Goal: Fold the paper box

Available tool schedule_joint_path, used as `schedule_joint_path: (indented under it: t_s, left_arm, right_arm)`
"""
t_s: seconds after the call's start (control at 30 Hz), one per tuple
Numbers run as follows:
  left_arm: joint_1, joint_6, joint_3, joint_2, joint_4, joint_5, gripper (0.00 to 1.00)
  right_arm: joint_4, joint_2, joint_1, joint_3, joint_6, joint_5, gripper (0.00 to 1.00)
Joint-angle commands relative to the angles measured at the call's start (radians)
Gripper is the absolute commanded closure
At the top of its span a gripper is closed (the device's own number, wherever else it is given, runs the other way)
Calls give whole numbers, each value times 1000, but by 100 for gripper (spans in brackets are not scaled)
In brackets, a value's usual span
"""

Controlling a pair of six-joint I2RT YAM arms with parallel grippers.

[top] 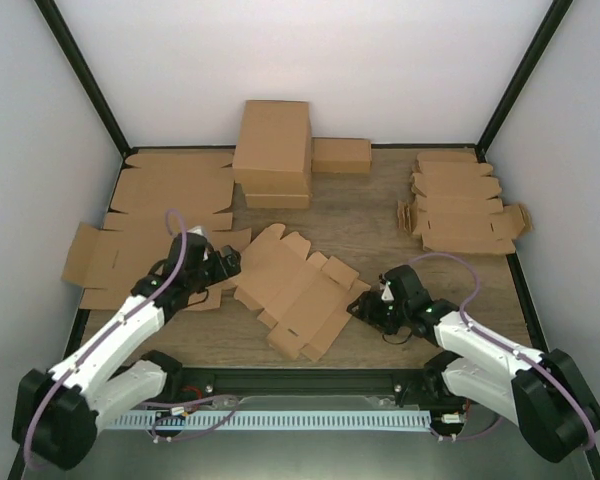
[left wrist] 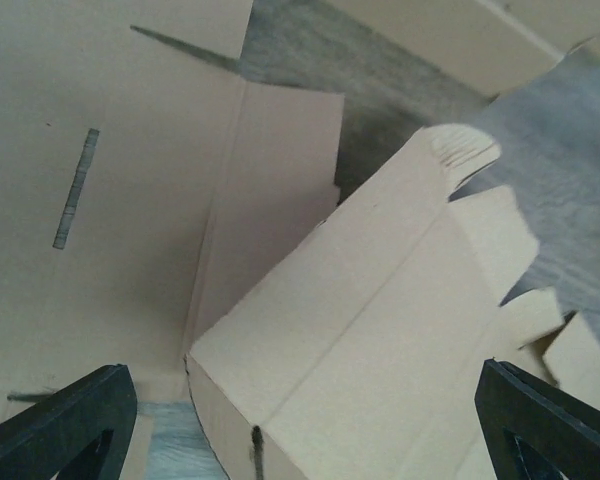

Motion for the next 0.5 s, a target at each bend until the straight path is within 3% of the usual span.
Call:
schedule_joint_path:
  t_s: [0.0,0.2,0.33,0.47]
  left_arm:
    - [93,176,33,121,55,217,4]
    - [123,201,49,261,162,266,6]
    - [130,223,71,341,186,218,14]
    - [131,247,74,401,227,191,22]
  right_arm:
    - [82,21,-1,-18,13,-39,42]
    - [136,79,2,-20,11,-72,51]
    - [156,110,2,-13,9,-62,55]
    - [145,151,2,10,-10,-48,66]
